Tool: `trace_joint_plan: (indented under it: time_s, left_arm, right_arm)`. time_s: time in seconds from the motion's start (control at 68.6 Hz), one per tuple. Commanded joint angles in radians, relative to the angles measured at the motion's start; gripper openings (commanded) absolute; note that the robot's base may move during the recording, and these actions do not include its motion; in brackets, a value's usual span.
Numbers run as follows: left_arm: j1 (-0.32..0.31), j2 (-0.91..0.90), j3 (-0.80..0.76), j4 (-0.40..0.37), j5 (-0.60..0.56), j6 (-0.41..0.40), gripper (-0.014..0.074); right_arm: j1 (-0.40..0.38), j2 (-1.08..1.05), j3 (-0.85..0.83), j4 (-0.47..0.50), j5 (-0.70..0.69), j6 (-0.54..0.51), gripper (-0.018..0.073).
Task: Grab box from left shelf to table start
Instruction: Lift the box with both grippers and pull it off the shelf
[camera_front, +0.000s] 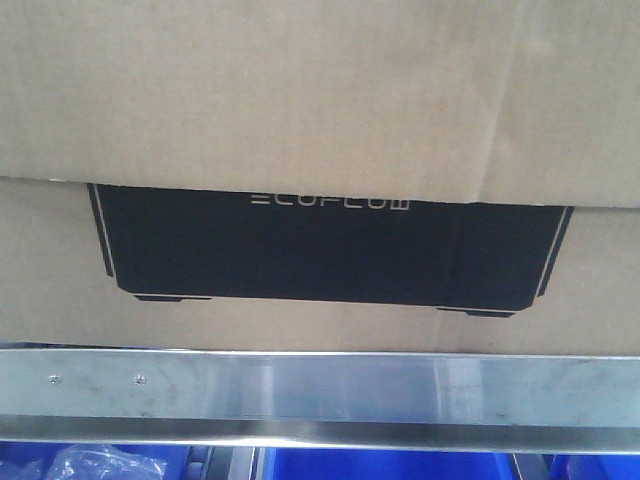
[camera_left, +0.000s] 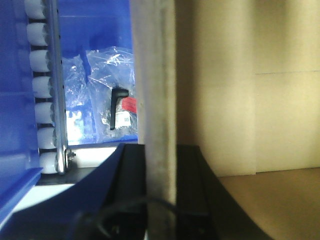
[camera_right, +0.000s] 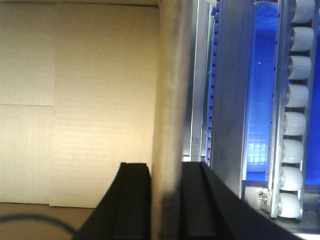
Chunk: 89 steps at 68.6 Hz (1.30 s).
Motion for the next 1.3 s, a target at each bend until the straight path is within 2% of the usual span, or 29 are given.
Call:
trace_joint_plan:
  time_s: [0.0, 0.262, 0.554, 0.787, 1.05, 1.283]
  left_arm:
    - [-0.002, -0.072, -0.031, 0.000, -0.073, -0.004, -0.0092]
    - [-0.002, -0.257, 0.027, -0.014, -0.155, -0.041, -0.0092]
    - [-0.002, -0.539, 0.332, -0.074, -0.292, -0.052, -0.0092]
    - [-0.002, -0.776, 0.518, -0.075, -0.350, -0.052, -0.0092]
    - [-0.002, -0.985, 0.553, -0.078, -0.357, -0.052, -0.0092]
    - [-0.002, -1.132, 0.553, -0.117, -0.357, -0.052, -0.0092]
  right_arm:
    - [-0.006, -0.072, -0.035, -0.040, -0.073, -0.011, 0.0058]
    - [-0.006, -0.251, -0.004, -0.040, -0.094, -0.010, 0.0058]
    - [-0.006, -0.487, 0.241, -0.038, -0.151, -0.010, 0.0058]
    - [-0.006, -0.709, 0.388, -0.013, -0.195, -0.010, 0.0058]
    - [-0.006, -0.946, 0.416, 0.013, -0.212, -0.010, 0.0058]
    - [-0.006, -1.110, 0.416, 0.062, -0.209, -0.010, 0.0058]
